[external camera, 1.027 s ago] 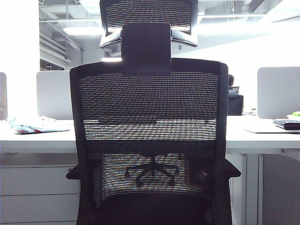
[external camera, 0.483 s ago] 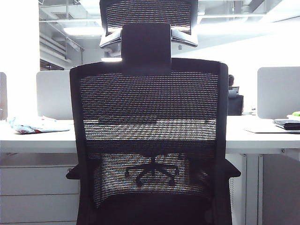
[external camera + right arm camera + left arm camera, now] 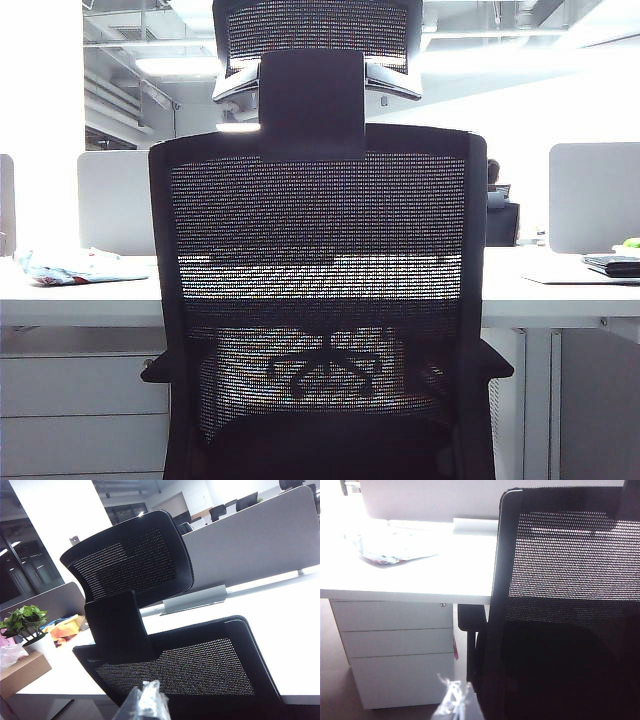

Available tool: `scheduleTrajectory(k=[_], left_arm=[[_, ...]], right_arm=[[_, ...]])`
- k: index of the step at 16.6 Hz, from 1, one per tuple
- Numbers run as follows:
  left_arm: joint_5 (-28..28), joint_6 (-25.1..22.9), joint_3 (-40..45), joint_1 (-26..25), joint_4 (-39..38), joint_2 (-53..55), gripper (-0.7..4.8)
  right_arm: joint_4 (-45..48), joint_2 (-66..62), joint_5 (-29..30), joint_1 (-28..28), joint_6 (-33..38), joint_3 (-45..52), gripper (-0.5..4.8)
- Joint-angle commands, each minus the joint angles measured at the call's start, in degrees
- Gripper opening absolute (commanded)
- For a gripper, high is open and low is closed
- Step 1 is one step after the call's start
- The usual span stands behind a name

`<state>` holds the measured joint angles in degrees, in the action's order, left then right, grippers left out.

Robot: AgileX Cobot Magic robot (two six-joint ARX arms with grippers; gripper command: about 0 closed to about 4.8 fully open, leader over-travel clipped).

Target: Push the black chair under the table.

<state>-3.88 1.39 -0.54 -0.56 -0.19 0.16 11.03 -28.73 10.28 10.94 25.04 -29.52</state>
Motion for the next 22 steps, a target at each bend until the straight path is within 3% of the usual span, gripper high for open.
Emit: scheduleTrajectory(k=[1, 22], left_arm=[[1.20, -0.94, 0.02, 0.07, 0.70, 0.07, -0.05], [1.25, -0.96, 0.02, 0.07, 0.68, 0.07, -0.05]], right_arm=[[0.74, 0.15, 0.11, -0.02, 0.00, -0.26, -0.05], [0.74, 0.17, 0.13, -0.02, 0.00, -0.26, -0.05]])
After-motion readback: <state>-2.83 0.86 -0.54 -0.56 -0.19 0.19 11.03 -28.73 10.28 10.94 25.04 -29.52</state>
